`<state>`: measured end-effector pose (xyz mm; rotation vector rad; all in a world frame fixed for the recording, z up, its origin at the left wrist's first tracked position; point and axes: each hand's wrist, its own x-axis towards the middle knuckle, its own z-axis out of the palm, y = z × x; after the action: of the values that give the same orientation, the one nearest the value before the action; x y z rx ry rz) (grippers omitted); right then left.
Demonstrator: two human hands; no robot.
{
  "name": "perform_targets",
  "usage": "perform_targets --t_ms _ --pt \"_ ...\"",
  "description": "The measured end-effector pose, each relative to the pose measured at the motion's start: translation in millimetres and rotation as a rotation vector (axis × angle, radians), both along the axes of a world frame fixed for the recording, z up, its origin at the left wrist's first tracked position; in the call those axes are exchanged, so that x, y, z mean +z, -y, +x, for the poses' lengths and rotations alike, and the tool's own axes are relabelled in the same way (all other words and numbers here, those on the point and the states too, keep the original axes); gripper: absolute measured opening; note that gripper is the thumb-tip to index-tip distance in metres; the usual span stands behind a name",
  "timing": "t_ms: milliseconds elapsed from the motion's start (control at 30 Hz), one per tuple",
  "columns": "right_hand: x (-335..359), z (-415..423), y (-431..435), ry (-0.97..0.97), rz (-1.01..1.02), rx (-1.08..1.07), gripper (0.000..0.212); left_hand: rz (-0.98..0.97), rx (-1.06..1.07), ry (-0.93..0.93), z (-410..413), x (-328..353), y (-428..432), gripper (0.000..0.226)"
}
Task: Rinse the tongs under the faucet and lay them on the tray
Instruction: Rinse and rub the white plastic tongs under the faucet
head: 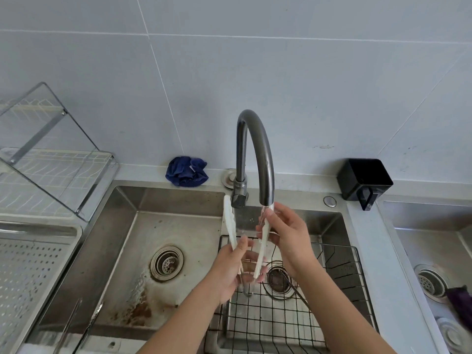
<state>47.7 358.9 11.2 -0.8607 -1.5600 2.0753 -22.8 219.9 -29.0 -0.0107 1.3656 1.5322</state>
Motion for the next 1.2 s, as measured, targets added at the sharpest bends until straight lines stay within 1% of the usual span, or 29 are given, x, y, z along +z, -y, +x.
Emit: perform_targets --t_ms 33,100,167,200,267,300,400,433,567,667,700,767,800,867,900,933,967,1000,1033,1067,1100,1133,1200 --pt "0 2 -1 0.008 0.046 -0.016 0.016 -0.043 0.065 -0.054 1 0 -6 0.057" --pt "-1 6 -1 0.026 0.152 -0.028 0.017 -0.074 0.163 -0.124 5 0 -17 0.050" --pt "-1 8 1 0.032 0.202 -0.009 0.015 -0.046 0.174 -0.099 8 0 -26 0.047" --pt "0 9 2 0.041 0.207 0.000 0.021 -0.032 0.157 -0.073 9 0 -29 0.047" --pt "-1 8 4 0.068 0.203 0.024 0.042 -0.012 0.138 -0.039 10 2 -36 0.044" --pt "-2 7 4 0.081 0.212 0.041 0.045 0.000 0.137 -0.038 10 3 -39 0.042" --pt "-6 1 3 0.099 0.270 0.073 0.029 0.020 0.172 -0.030 10 11 -47 0.038" --pt "-7 0 2 0.098 0.282 0.066 0.027 0.004 0.176 -0.043 11 12 -47 0.038" --pt "-11 0 2 0.126 0.369 0.076 0.034 -0.055 0.180 -0.119 19 10 -43 0.040" --pt "-17 4 10 0.147 0.389 0.006 0.035 -0.041 0.192 -0.142 27 9 -32 0.039" --pt "-18 5 12 0.145 0.343 -0.037 0.037 -0.044 0.202 -0.158 29 9 -28 0.038" --pt "-16 6 13 0.109 0.158 -0.106 0.036 -0.066 0.243 -0.189 30 8 -18 0.038" --pt "-16 7 12 0.092 0.065 -0.108 0.033 -0.086 0.266 -0.197 29 6 -14 0.039" --pt "-17 10 12 0.117 -0.004 -0.038 0.035 -0.120 0.300 -0.211 26 4 -8 0.039" --pt "-19 11 13 0.121 -0.032 0.022 0.041 -0.128 0.306 -0.224 25 4 -6 0.039" --pt "-21 13 15 0.092 -0.103 0.083 0.052 -0.129 0.307 -0.240 23 4 -5 0.039" --pt "-22 14 18 0.043 -0.226 0.118 0.065 -0.127 0.305 -0.255 21 5 -5 0.040" --pt "-22 14 20 -0.017 -0.382 0.116 0.076 -0.128 0.302 -0.270 19 6 -5 0.040" --pt "-22 12 20 -0.068 -0.520 0.083 0.083 -0.132 0.301 -0.279 18 6 -5 0.040" --pt "-25 10 19 -0.105 -0.621 0.038 0.084 -0.133 0.301 -0.280 16 7 -5 0.040" --pt "-28 6 18 -0.109 -0.669 -0.018 0.081 -0.129 0.298 -0.274 15 8 -5 0.041" --pt "-28 2 16 -0.080 -0.670 -0.059 0.074 -0.123 0.288 -0.269 14 8 -5 0.043" --pt "-30 -5 15 0.053 -0.582 -0.067 0.049 -0.135 0.246 -0.283 14 10 -5 0.045"
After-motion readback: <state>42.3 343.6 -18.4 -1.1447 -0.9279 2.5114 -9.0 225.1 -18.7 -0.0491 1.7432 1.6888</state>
